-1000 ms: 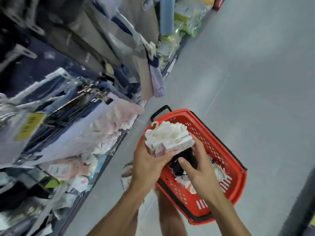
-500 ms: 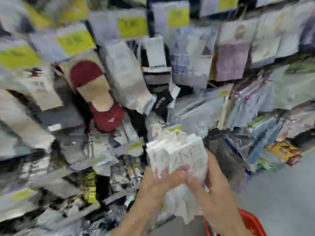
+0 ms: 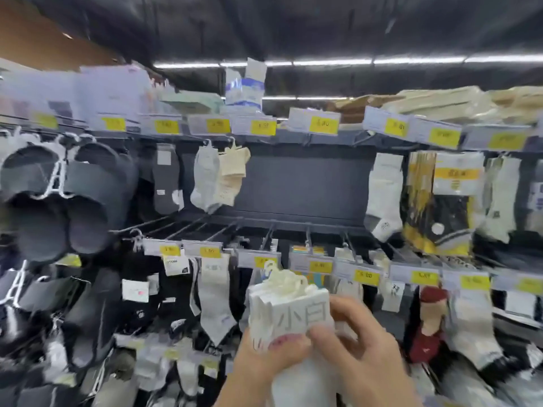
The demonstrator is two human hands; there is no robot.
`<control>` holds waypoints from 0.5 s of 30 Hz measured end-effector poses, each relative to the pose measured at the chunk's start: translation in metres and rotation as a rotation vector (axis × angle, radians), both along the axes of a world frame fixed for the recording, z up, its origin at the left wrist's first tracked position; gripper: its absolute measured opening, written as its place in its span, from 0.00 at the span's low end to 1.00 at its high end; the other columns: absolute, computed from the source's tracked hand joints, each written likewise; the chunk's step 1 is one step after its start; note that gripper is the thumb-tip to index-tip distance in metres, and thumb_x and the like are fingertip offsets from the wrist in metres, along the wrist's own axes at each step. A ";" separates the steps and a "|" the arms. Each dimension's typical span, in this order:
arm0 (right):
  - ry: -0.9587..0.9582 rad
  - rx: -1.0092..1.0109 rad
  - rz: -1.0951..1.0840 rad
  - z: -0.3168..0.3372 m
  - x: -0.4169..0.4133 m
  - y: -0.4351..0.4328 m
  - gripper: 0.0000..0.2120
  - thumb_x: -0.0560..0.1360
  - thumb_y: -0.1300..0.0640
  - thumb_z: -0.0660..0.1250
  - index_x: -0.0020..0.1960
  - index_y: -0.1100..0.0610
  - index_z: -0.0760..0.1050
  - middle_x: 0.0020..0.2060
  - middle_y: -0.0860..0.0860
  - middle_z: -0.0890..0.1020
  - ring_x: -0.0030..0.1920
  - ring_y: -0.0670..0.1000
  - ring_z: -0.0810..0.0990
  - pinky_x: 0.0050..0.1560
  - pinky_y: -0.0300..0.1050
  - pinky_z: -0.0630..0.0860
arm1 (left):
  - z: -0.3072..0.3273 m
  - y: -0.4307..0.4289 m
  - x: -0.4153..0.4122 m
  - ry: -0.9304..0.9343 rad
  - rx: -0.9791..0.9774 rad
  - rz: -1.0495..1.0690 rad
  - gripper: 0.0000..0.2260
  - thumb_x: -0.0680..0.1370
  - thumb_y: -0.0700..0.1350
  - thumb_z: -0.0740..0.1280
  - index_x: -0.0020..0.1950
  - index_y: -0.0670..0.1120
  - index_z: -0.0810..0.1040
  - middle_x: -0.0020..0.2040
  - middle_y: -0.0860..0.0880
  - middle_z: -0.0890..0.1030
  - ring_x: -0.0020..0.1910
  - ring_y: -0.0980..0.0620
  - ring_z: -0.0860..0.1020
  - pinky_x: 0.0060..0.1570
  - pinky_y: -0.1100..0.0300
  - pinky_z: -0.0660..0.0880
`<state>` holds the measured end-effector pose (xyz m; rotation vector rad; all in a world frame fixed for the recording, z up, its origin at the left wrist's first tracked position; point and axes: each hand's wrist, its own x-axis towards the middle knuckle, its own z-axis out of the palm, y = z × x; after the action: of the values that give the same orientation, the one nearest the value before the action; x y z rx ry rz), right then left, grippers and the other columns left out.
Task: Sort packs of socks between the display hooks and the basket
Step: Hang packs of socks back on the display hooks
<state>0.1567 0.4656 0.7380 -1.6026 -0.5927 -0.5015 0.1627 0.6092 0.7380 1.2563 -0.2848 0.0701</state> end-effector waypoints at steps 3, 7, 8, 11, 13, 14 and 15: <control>0.029 -0.020 0.029 0.024 0.020 0.028 0.12 0.67 0.55 0.80 0.47 0.43 0.84 0.44 0.50 0.85 0.46 0.51 0.84 0.44 0.40 0.81 | 0.022 0.031 0.000 -0.079 -0.170 -0.144 0.20 0.57 0.39 0.74 0.48 0.35 0.86 0.42 0.37 0.84 0.39 0.45 0.85 0.40 0.56 0.81; 0.017 0.069 0.045 0.053 0.046 0.047 0.08 0.72 0.58 0.74 0.46 0.46 0.84 0.42 0.50 0.87 0.44 0.50 0.84 0.43 0.39 0.80 | 0.025 0.069 0.019 -0.210 0.008 -0.242 0.12 0.83 0.36 0.60 0.59 0.33 0.80 0.35 0.42 0.85 0.34 0.59 0.84 0.39 0.70 0.78; 0.007 0.106 0.042 0.057 0.055 0.049 0.07 0.73 0.61 0.73 0.47 0.49 0.84 0.43 0.50 0.87 0.44 0.51 0.85 0.44 0.41 0.80 | 0.029 0.074 0.026 -0.154 0.003 -0.237 0.12 0.83 0.38 0.61 0.56 0.36 0.83 0.36 0.41 0.86 0.35 0.59 0.85 0.40 0.70 0.78; 0.015 0.229 0.038 0.066 0.089 0.051 0.04 0.74 0.62 0.72 0.48 0.57 0.82 0.43 0.54 0.87 0.46 0.57 0.86 0.47 0.50 0.83 | 0.061 0.069 0.053 0.032 -0.131 -0.256 0.20 0.73 0.48 0.70 0.62 0.42 0.83 0.61 0.37 0.82 0.60 0.41 0.82 0.55 0.51 0.80; 0.023 0.274 0.043 0.073 0.111 0.049 0.06 0.72 0.59 0.73 0.48 0.58 0.81 0.43 0.55 0.88 0.45 0.57 0.87 0.44 0.48 0.84 | 0.061 0.072 0.076 -0.002 -0.174 -0.231 0.24 0.68 0.52 0.73 0.62 0.44 0.83 0.63 0.38 0.82 0.62 0.39 0.81 0.55 0.50 0.80; 0.021 0.282 0.045 0.075 0.123 0.046 0.05 0.72 0.58 0.73 0.48 0.57 0.82 0.43 0.55 0.88 0.45 0.56 0.87 0.42 0.46 0.84 | 0.068 0.071 0.090 -0.015 -0.169 -0.227 0.24 0.68 0.53 0.73 0.62 0.45 0.83 0.62 0.39 0.82 0.61 0.40 0.81 0.54 0.50 0.80; 0.021 0.279 0.041 0.076 0.133 0.042 0.04 0.73 0.58 0.73 0.47 0.56 0.82 0.43 0.55 0.88 0.44 0.56 0.87 0.42 0.44 0.83 | 0.071 0.068 0.102 -0.026 -0.165 -0.220 0.23 0.69 0.53 0.74 0.62 0.46 0.83 0.62 0.39 0.82 0.61 0.40 0.81 0.53 0.51 0.81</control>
<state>0.2901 0.5077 0.8143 -1.3274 -0.5142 -0.5126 0.2649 0.6776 0.8092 1.0547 -0.4300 -0.0780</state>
